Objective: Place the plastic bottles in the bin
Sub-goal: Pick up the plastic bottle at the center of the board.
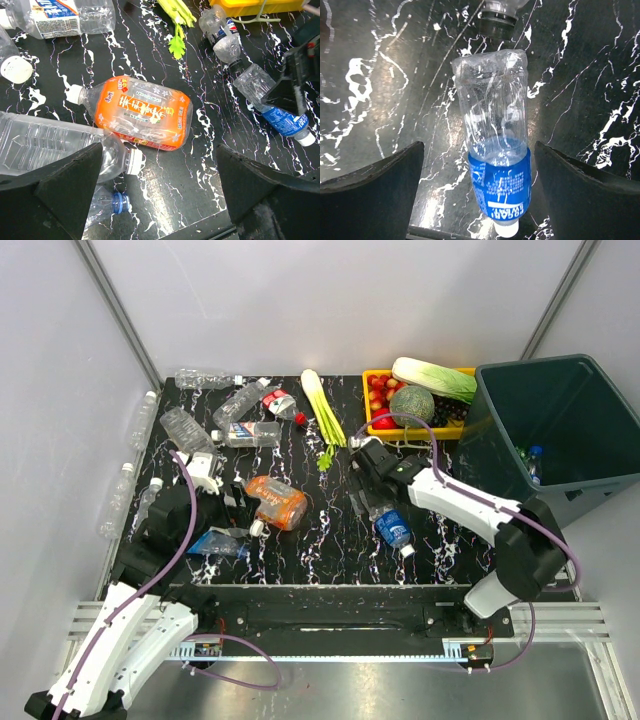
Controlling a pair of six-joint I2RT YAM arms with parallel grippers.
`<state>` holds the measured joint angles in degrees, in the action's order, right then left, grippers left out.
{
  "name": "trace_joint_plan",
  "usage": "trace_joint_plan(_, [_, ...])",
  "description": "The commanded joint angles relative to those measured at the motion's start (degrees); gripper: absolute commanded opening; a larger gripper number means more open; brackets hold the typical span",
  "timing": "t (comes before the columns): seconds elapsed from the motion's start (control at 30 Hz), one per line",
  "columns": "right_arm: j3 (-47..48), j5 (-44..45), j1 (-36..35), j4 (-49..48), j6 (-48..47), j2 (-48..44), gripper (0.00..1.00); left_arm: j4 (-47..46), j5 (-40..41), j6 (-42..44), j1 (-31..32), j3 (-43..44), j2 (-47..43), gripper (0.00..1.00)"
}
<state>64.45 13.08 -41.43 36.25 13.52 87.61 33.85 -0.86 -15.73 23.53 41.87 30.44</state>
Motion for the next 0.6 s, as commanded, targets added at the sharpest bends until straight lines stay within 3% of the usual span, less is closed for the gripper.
trace_joint_plan(0.0, [-0.8, 2.5, -0.5, -2.3, -0.2, 4.5, 0.96, -1.7, 0.2, -0.5, 0.1, 0.0, -0.6, 0.99])
trace_joint_plan(0.17, [-2.5, 4.1, -0.4, -3.4, 0.7, 8.3, 0.92, -1.7, 0.0, -0.4, 0.1, 0.1, -0.4, 0.99])
trace_joint_plan(0.33, [-4.9, 4.1, -0.5, -5.1, 1.3, 8.1, 0.79, -1.7, 0.2, -0.4, 0.2, 0.1, -0.5, 0.99])
trace_joint_plan(0.5, [-6.4, 5.5, -0.5, -6.7, 1.0, 5.7, 0.59, -1.7, -0.1, -0.4, 0.2, 0.1, 0.0, 0.99])
trace_joint_plan(0.57, [-6.5, 3.5, -0.5, -7.3, 1.1, 4.5, 0.57, -1.7, -0.1, -0.3, 0.2, 0.1, 0.1, 0.99])
